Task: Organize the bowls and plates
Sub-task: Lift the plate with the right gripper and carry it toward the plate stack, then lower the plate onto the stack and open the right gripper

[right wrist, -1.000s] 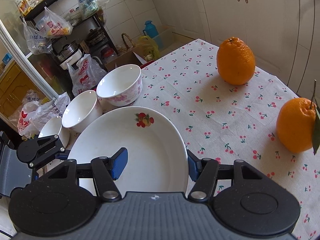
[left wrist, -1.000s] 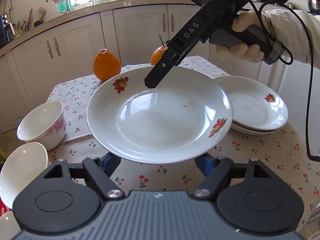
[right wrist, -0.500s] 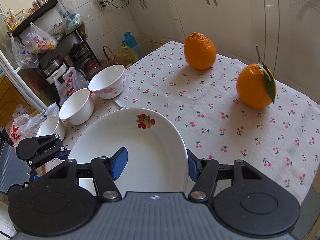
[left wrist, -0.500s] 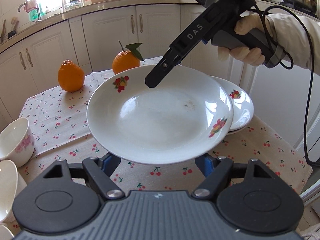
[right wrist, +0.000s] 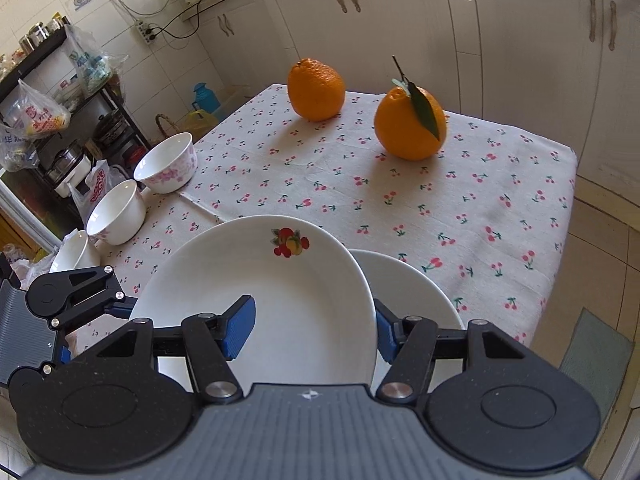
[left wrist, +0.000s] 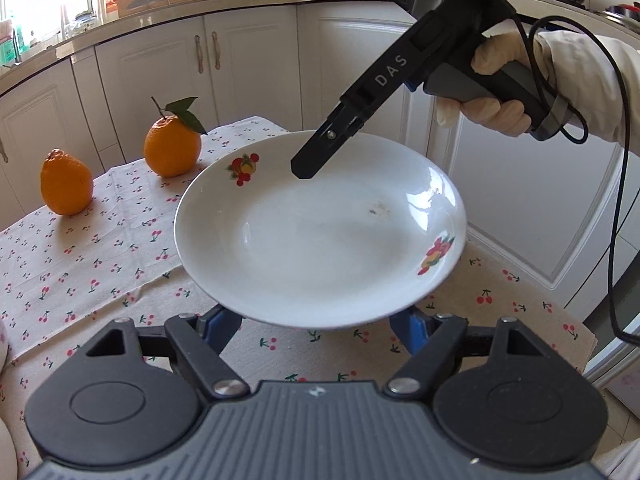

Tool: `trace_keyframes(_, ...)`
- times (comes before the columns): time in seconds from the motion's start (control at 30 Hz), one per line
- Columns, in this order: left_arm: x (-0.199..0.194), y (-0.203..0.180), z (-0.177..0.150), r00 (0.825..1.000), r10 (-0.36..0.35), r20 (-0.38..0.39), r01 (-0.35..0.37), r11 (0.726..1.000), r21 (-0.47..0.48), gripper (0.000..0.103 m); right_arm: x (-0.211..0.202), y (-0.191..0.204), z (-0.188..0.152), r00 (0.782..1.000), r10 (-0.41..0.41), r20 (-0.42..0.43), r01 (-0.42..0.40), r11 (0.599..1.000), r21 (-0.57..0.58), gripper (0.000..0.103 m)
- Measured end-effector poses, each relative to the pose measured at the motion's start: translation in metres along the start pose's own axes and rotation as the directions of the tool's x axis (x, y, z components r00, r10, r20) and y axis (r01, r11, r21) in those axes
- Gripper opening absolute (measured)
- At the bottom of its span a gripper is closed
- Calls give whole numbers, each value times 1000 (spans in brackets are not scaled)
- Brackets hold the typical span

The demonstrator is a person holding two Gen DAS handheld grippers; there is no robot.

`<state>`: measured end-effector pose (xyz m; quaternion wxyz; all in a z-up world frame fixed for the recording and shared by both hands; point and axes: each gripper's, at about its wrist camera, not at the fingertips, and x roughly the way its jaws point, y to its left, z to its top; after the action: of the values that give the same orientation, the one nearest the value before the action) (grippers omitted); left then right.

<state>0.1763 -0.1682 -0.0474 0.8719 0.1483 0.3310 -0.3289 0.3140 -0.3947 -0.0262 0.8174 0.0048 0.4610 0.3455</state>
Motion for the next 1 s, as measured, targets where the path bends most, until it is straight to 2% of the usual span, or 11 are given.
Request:
trace_keyframes(0.3, 12, -7, 6, 1000, -21, -8, 21, 1000, 17, 80, -5, -17, -15, 1000, -29, 4, 29, 998, 49, 67)
trace_keyframes(0.53, 18, -7, 9, 1000, -17, -14, 17, 999, 30, 80, -4, -24, -20, 999, -40, 0, 40, 997, 62, 67)
trace_keyframes(1.0, 23, -5, 10, 998, -55, -22, 55, 998, 32, 81, -8, -29, -27, 998, -67, -10, 68, 995, 74, 67)
